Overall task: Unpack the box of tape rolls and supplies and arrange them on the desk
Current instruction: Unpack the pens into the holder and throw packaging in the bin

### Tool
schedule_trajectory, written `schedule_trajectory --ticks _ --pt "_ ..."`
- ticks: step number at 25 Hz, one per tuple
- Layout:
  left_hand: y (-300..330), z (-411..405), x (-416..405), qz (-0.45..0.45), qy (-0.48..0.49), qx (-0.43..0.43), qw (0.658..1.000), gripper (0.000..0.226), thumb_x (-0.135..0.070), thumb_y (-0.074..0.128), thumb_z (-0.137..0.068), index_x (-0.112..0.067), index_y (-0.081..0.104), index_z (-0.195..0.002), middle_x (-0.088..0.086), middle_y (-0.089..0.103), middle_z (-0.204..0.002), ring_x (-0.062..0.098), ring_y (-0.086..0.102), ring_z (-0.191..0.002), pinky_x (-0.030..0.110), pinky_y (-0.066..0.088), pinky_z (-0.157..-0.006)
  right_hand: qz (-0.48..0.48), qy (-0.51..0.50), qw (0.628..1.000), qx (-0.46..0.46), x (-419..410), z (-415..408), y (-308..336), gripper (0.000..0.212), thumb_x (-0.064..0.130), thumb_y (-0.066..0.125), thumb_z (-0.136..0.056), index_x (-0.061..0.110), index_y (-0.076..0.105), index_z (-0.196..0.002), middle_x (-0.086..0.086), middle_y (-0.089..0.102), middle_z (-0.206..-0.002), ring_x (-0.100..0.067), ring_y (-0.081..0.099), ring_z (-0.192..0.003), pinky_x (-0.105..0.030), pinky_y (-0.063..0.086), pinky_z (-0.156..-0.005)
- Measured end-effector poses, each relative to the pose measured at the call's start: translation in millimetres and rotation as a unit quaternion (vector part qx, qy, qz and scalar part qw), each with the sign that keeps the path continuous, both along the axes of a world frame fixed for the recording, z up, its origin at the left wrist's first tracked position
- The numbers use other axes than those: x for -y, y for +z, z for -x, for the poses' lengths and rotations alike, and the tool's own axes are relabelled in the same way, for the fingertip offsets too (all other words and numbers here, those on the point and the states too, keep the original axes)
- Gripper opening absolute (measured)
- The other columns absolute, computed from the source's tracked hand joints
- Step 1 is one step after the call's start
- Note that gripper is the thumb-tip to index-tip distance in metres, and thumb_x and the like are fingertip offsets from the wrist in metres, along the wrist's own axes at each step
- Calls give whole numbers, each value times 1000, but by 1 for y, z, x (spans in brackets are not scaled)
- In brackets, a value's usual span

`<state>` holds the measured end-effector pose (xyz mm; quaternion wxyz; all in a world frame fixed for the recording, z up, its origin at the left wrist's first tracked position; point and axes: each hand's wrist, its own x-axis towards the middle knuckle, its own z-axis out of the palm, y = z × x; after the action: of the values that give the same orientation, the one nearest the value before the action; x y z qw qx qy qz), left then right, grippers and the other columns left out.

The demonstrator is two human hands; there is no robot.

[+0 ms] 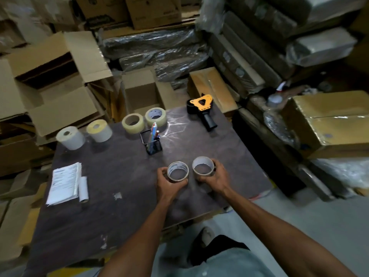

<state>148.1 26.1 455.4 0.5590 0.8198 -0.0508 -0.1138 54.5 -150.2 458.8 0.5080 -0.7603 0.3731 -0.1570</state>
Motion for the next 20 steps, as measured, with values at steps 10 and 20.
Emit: schedule_trajectory --ticks 10,20 --pt "-2 30 129 -9 -80 3 997 77 -40 95 -43 -38 47 -102 -13 67 -101 1 66 -92 23 55 -82 -3 -83 997 4 125 50 7 77 24 91 -47 25 57 -116 4 64 -108 -15 62 -97 -27 49 -82" --pt "-11 48 313 -41 -135 0 990 74 -48 92 -40 -40 50 -101 -13 68 -101 2 66 -93 34 58 -85 -58 -160 985 -38 276 87 -51 80 55 86 -42 31 57 -113 7 68 -108 -15 65 -95 -37 56 -84"
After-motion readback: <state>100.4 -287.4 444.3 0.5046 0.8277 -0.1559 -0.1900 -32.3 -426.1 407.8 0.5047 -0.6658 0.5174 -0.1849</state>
